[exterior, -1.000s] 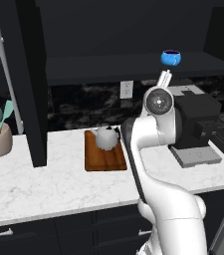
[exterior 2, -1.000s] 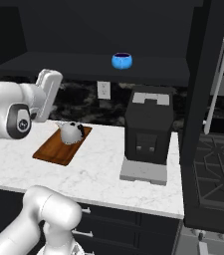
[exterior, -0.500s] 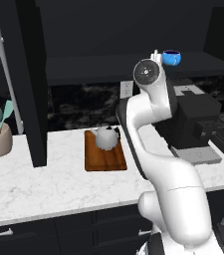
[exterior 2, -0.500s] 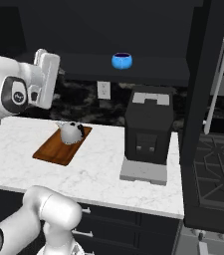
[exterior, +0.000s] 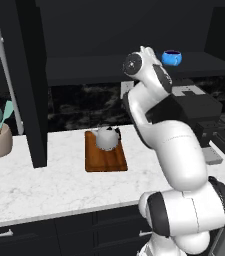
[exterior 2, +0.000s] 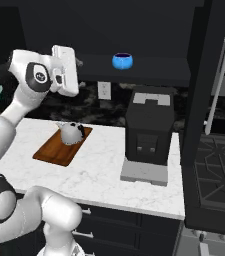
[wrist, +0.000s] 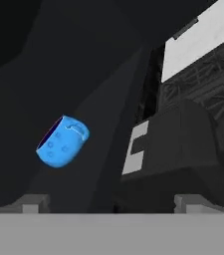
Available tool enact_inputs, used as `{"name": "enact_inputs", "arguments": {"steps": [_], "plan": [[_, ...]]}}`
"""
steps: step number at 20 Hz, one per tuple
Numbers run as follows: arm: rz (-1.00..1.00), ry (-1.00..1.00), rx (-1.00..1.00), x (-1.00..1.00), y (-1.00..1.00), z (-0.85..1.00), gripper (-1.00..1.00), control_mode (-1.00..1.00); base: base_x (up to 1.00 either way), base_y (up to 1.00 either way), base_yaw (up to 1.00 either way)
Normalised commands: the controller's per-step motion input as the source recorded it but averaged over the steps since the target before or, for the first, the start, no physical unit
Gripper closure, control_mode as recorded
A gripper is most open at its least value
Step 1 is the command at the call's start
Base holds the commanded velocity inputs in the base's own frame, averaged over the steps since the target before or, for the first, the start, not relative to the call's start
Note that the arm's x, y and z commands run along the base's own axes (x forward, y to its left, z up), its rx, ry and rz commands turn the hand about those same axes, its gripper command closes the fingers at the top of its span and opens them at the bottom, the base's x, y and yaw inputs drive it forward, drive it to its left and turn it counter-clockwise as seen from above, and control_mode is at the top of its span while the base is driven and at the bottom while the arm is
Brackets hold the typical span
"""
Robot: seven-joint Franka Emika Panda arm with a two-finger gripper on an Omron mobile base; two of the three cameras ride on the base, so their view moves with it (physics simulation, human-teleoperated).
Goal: Pick the kettle from the counter and place it on the tray. Then pick the mug from the cabinet and place it on the tray. Then close the cabinet doors.
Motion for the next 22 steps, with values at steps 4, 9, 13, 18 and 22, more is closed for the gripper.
{"name": "enact_inputs", "arguments": {"steps": [4, 9, 13, 18, 22], "plan": [[0.14, 0.12, -0.38, 0.65, -0.92, -0.12, -1.00, -1.00, 0.00, 0.00, 0.00], [0.20, 0.17, -0.12, 0.12, -0.98, 0.05, -1.00, -1.00, 0.00, 0.00, 0.00], [0.19, 0.32, -0.04, 0.00, -0.75, 0.27, -1.00, -1.00, 0.00, 0.00, 0.00], [0.13, 0.30, -0.04, 0.00, -0.68, 0.54, -1.00, -1.00, 0.00, 0.00, 0.00], [0.11, 0.25, -0.06, 0.00, -0.48, 0.66, -1.00, -1.00, 0.00, 0.00, 0.00]]}}
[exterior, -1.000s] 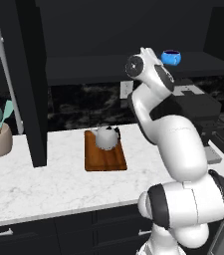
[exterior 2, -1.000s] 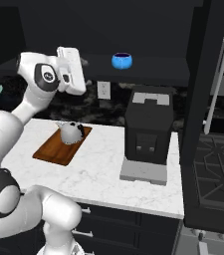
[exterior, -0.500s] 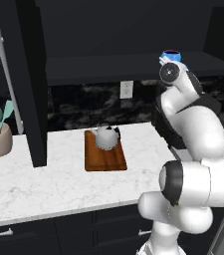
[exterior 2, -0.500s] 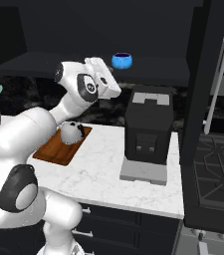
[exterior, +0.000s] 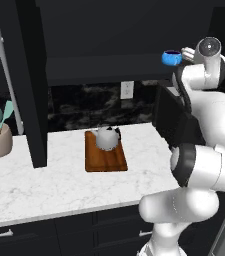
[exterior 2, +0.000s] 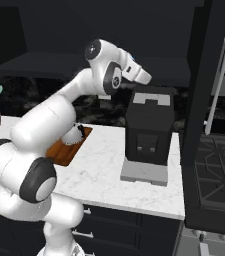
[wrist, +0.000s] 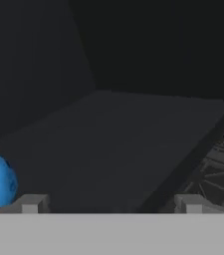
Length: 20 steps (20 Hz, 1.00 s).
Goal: Pick the kettle from the counter and place it on the tray. Then pick the mug from the cabinet and place it on the tray. Then close the cabinet doors.
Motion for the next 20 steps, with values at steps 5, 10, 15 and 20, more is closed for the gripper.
{"name": "enact_inputs", "arguments": {"steps": [5, 10, 15, 20], "plan": [[0.30, 0.31, -0.13, 0.00, -0.12, 0.11, -1.00, -1.00, 0.00, 0.00, 0.00], [0.48, 0.06, -0.12, -0.01, 0.00, 0.00, -1.00, -1.00, 0.00, 0.00, 0.00], [0.36, -0.01, -0.14, -0.35, 0.02, -0.01, -1.00, -1.00, 0.00, 0.00, 0.00], [0.03, -0.11, -0.02, -0.61, 0.24, -0.16, -1.00, -1.00, 0.00, 0.00, 0.00]]}}
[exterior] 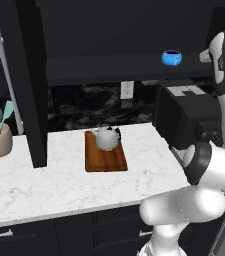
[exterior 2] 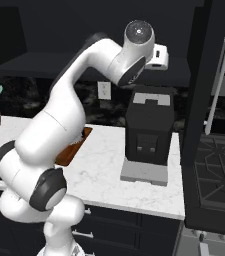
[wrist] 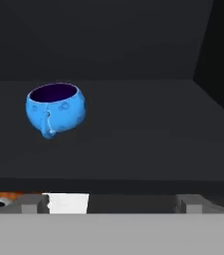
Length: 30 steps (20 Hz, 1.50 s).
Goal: Pick the kettle from the counter and place it on the tray. Then pick the mug from the cabinet and place it on the tray. Then close the cabinet doors.
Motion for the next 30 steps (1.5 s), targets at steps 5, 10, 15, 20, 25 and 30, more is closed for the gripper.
{"name": "enact_inputs", "arguments": {"steps": [5, 10, 15, 20, 25, 30], "plan": [[0.00, -0.01, 0.00, -0.11, 0.64, -0.11, -1.00, -1.00, 0.00, 0.00, 0.00], [-0.01, 0.00, 0.00, 0.00, 0.45, -0.08, -1.00, -1.00, 0.00, 0.00, 0.00], [-0.01, 0.00, 0.00, 0.05, 0.16, -0.04, -1.00, -1.00, 0.00, 0.00, 0.00], [0.00, 0.01, 0.00, 0.31, 0.23, -0.04, -1.00, -1.00, 0.00, 0.00, 0.00], [0.00, 0.00, 0.00, 0.24, 0.27, 0.00, -1.00, -1.00, 0.00, 0.00, 0.00], [0.00, 0.00, 0.00, 0.21, 0.22, 0.00, -1.00, -1.00, 0.00, 0.00, 0.00]]}}
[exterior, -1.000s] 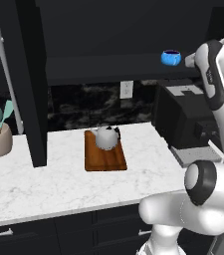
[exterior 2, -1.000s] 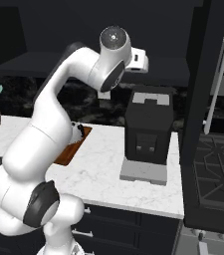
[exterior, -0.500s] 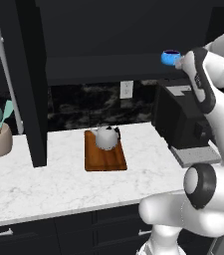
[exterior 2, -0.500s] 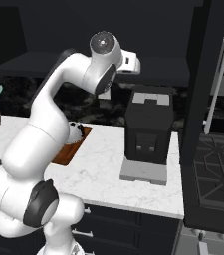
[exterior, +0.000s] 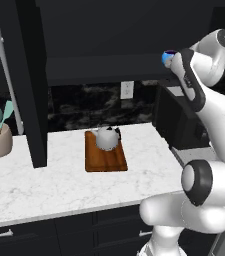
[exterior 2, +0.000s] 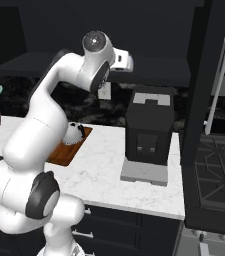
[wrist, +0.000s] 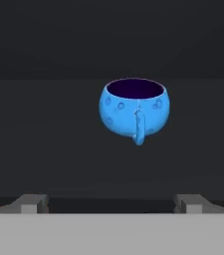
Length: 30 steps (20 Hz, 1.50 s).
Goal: Pick the kettle from the counter and place it on the tray. Then pick the mug from the cabinet and place it on the tray. Then close the cabinet doors.
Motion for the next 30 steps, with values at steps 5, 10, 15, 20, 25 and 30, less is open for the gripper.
{"name": "enact_inputs", "arguments": {"steps": [5, 10, 15, 20, 25, 30], "plan": [[0.00, 0.00, 0.00, 0.23, 0.07, 0.01, -1.00, -1.00, 0.00, 0.00, 0.00], [0.00, 0.00, 0.00, 0.16, -0.10, 0.00, -1.00, -1.00, 0.00, 0.00, 0.00], [0.00, 0.00, 0.00, 0.24, -0.05, 0.00, -1.00, -1.00, 0.00, 0.00, 0.00], [0.00, -0.02, 0.00, 0.19, -0.09, 0.00, -1.00, -1.00, 0.00, 0.00, 0.00], [0.00, -0.06, 0.00, 0.16, -0.24, 0.00, -1.00, -1.00, 0.00, 0.00, 0.00], [0.00, -0.03, 0.00, 0.22, -0.10, 0.00, -1.00, -1.00, 0.00, 0.00, 0.00]]}}
